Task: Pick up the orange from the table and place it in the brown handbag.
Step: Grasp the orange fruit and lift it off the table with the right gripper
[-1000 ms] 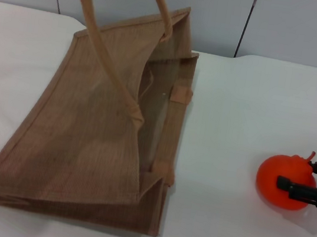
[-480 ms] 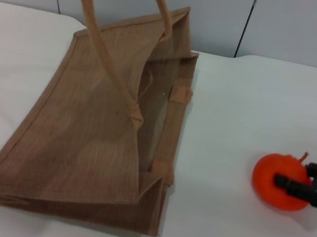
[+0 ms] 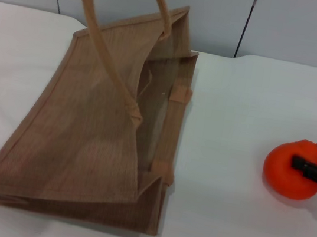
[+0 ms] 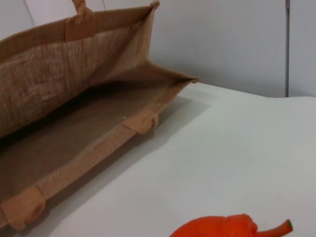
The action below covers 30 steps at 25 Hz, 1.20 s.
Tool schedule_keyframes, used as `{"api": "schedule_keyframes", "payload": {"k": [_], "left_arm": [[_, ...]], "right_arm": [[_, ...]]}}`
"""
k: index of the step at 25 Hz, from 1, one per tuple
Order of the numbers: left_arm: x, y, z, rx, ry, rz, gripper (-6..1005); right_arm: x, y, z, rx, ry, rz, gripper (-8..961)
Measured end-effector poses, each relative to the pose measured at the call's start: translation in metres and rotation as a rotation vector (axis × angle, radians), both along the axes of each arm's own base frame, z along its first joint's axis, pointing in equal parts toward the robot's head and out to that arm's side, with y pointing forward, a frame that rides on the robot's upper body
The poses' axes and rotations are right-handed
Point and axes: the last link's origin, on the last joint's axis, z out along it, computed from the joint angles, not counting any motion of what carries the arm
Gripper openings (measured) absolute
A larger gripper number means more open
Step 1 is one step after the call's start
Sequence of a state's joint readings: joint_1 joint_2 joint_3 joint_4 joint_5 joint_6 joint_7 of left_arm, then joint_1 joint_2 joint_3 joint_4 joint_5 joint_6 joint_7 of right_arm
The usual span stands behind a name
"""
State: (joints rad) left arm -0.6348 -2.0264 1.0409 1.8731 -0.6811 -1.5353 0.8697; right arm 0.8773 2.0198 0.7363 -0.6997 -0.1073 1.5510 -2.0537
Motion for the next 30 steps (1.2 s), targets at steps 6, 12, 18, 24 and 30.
{"api": "schedule_keyframes", "payload": {"k": [6,12,18,24,30], "left_arm": [[0.000,0.000,0.000,-0.001,-0.001,0.001,137],[0.000,0.002,-0.001,-0.002,0.000,-0.001,139],[0.000,0.002,-0.002,-0.004,0.000,-0.005,141],[0.001,0.002,-0.002,-0.003,-0.007,-0.012,143],[0.013,0.003,-0.005,-0.019,-0.014,-0.050,145]], "right_arm": [[-0.002,0.002,0.000,0.001,0.001,0.004,431],[-0.006,0.005,0.000,-0.007,0.005,0.005,388],[-0.016,0.010,0.000,-0.021,0.021,0.035,349],[-0.047,0.024,0.001,-0.036,0.077,0.134,296],[-0.080,0.031,-0.002,-0.067,0.168,0.250,248]]}}
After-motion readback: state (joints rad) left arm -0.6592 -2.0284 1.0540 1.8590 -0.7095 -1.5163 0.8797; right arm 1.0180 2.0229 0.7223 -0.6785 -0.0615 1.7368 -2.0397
